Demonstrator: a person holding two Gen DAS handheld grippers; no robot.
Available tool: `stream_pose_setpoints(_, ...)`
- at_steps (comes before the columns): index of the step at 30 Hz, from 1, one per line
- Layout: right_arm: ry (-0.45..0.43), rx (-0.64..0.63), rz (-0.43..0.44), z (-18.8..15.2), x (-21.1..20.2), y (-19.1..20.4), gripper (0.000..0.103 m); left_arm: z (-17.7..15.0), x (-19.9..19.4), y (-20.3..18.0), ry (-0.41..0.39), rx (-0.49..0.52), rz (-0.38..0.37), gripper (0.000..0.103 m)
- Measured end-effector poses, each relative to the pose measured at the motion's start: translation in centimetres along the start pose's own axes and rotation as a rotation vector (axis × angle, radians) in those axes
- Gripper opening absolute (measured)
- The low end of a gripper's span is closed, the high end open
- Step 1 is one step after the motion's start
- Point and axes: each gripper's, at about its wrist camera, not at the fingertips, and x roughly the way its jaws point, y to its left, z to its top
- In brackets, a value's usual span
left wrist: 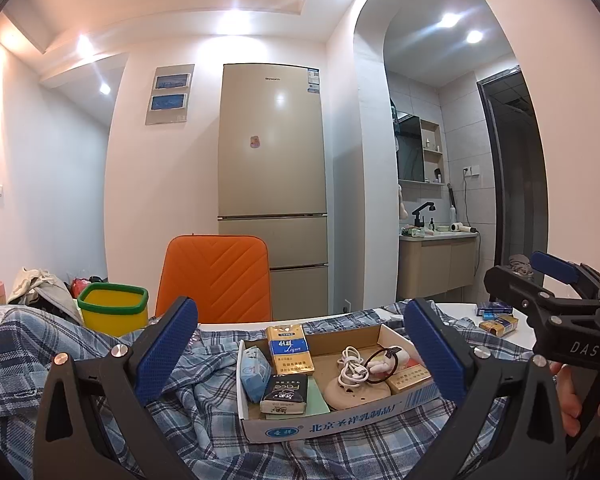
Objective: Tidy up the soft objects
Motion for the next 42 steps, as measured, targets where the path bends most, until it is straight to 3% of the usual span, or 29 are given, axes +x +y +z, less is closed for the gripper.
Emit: stream_pose_setpoints(42, 0.006, 0.003, 0.0, -0.06, 0.21, 0.02, 0.103, -0.34, 0.33, -0.08, 0.019, 0.001, 0.009, 0.103)
